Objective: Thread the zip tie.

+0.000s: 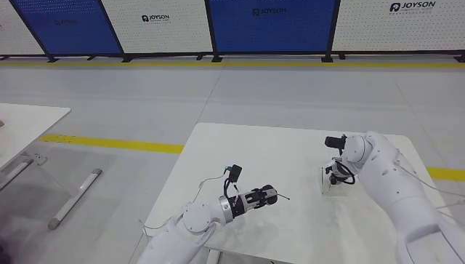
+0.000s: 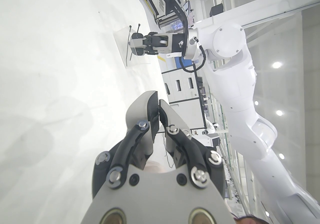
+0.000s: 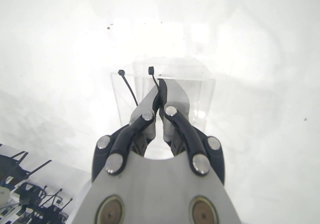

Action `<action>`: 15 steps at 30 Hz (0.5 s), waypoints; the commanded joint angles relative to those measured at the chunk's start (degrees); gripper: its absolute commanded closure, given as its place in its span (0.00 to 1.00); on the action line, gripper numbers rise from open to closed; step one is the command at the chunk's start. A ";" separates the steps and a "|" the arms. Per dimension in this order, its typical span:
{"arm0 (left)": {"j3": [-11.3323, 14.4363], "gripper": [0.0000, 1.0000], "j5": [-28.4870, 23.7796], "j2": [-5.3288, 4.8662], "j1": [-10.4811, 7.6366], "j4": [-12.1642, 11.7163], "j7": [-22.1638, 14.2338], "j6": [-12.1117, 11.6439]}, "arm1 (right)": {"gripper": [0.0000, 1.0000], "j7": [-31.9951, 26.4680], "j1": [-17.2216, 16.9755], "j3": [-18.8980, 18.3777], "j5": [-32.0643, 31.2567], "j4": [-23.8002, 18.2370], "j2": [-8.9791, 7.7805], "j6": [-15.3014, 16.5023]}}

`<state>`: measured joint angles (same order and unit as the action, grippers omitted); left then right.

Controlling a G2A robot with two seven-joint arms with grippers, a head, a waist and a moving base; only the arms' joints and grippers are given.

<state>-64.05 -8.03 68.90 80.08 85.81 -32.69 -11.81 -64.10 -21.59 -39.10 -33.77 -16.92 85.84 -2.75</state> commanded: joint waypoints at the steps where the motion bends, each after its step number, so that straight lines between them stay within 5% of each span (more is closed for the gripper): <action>1: 0.00 1.00 0.00 0.00 0.00 0.00 0.00 0.00 | 1.00 -0.24 -0.31 -0.19 -0.32 -1.00 -0.31 -0.45; 15: 0.00 1.00 0.00 0.00 0.00 0.00 0.00 0.00 | 1.00 -1.42 -3.59 -3.50 -2.14 -9.78 -4.07 -2.59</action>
<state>-64.05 -8.03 68.90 80.08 85.81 -32.69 -11.81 -65.28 -24.84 -42.32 -35.74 -25.91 82.08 -5.07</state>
